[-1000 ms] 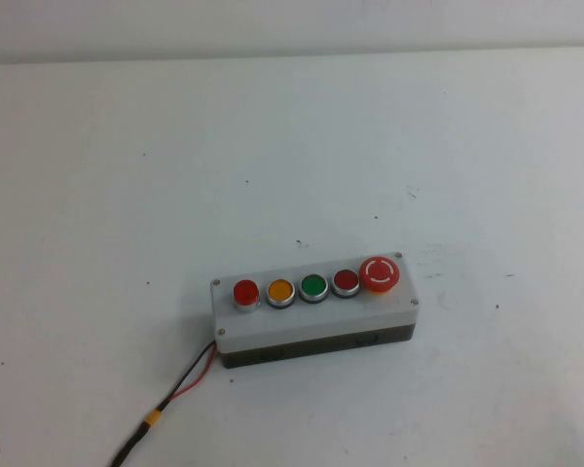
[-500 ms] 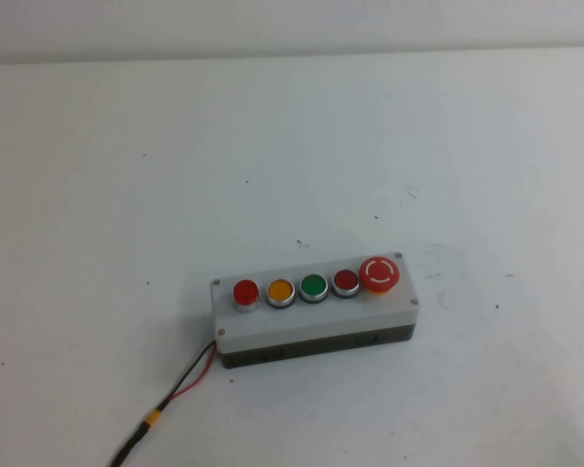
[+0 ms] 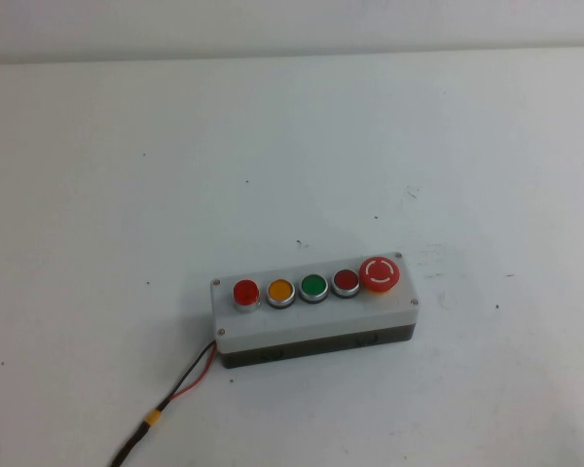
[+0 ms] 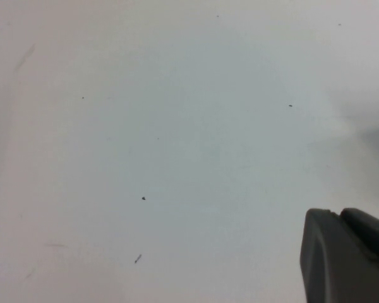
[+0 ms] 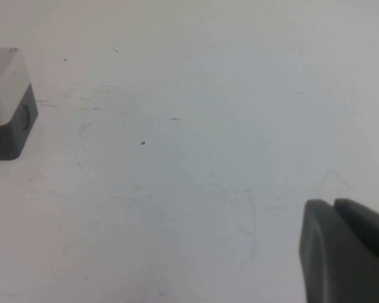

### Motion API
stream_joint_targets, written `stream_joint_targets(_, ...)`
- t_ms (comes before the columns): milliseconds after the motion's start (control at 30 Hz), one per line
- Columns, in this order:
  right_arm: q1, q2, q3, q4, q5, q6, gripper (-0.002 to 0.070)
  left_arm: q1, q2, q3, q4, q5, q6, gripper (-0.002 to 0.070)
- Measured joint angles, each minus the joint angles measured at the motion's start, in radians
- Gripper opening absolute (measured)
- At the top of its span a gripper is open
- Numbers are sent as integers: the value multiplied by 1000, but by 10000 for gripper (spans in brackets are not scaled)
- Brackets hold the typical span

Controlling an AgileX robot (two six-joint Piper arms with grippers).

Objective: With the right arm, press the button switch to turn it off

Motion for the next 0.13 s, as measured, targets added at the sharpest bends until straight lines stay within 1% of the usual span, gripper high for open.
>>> stream_joint_targets(133,0,0,0,0,0,0,-16,0,0,0,0,0,0,-2)
